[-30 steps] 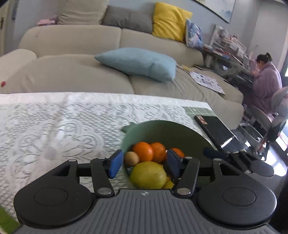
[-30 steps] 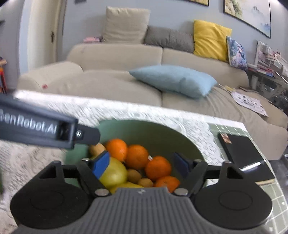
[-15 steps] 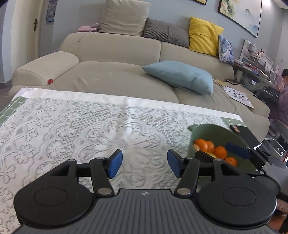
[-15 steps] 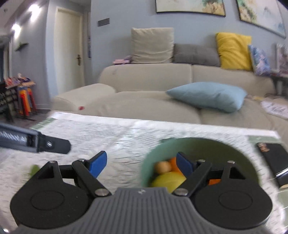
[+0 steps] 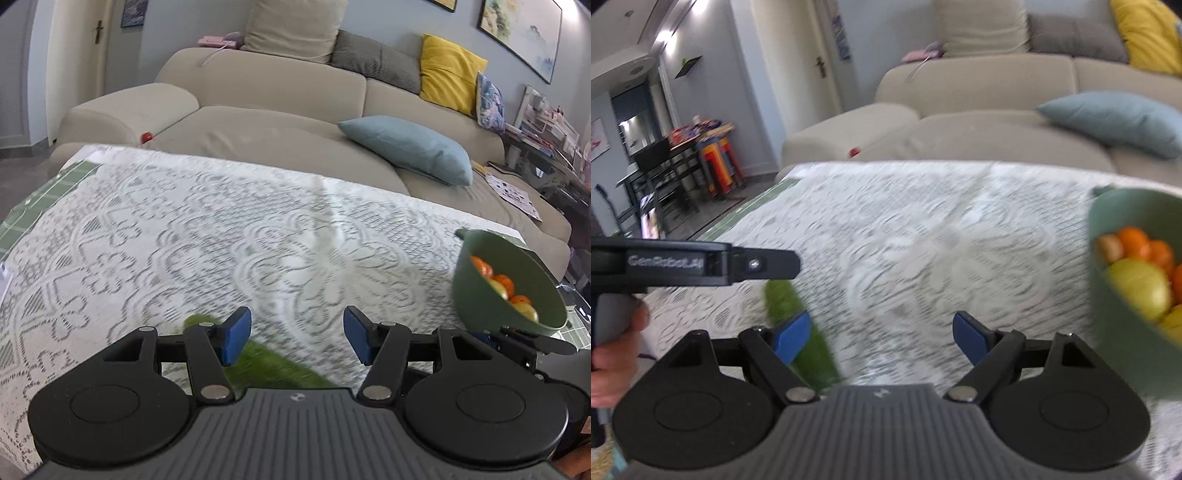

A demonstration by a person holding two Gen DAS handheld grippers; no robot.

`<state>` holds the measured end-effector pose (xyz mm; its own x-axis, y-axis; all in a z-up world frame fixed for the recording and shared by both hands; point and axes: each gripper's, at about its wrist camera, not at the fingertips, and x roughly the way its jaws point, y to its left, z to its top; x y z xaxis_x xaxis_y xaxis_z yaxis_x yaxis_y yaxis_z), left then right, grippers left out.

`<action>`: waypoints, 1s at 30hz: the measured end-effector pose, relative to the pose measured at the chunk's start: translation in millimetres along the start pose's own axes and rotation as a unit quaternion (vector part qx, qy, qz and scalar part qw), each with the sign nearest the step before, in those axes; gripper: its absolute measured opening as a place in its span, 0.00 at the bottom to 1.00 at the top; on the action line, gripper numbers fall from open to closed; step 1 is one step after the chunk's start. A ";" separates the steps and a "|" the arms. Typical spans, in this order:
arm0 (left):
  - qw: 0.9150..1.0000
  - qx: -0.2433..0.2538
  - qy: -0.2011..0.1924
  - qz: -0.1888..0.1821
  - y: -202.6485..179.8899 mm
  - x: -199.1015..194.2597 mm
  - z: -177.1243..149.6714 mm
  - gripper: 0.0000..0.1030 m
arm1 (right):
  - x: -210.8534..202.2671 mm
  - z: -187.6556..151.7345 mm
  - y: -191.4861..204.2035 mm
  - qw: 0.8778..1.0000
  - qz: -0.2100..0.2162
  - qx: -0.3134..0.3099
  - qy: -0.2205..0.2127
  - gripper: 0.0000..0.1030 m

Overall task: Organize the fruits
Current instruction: 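Withdraw both tools from the colander toward the green cucumber, then grasp the cucumber's end with the right tool while the left tool grasps its other end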

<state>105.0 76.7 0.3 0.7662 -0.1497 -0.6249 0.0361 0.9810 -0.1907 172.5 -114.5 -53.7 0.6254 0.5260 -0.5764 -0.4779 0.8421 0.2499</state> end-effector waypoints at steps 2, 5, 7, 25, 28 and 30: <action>1.000 -0.012 -0.003 -0.001 11.5 0.7 -4.0 0.66 | 6.3 -2.6 9.7 1.000 0.009 -0.005 0.009 0.79; 1.000 -0.018 -0.006 -0.018 25.7 2.4 -9.3 0.66 | 14.5 -8.7 23.6 0.999 0.015 -0.023 0.020 0.79; 1.000 -0.011 -0.012 -0.025 31.9 2.6 -11.9 0.66 | 19.7 -13.2 28.8 0.999 0.003 -0.035 0.027 0.77; 0.996 -0.074 -0.036 -0.031 73.9 15.8 -20.0 0.73 | 24.9 -10.1 8.4 0.999 0.017 -0.006 0.031 0.36; 0.996 -0.071 -0.043 -0.043 69.1 19.5 -15.5 0.75 | 25.2 -4.2 -1.2 1.000 -0.008 0.013 0.013 0.42; 0.997 -0.059 -0.033 -0.046 65.9 26.5 -11.0 0.76 | 25.5 -3.3 -4.5 1.000 -0.013 0.021 0.006 0.42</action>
<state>120.6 136.0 -37.1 0.8038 -0.2261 -0.5502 0.0357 0.9416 -0.3348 188.6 -105.4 -72.0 0.6302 0.5023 -0.5921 -0.4347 0.8601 0.2670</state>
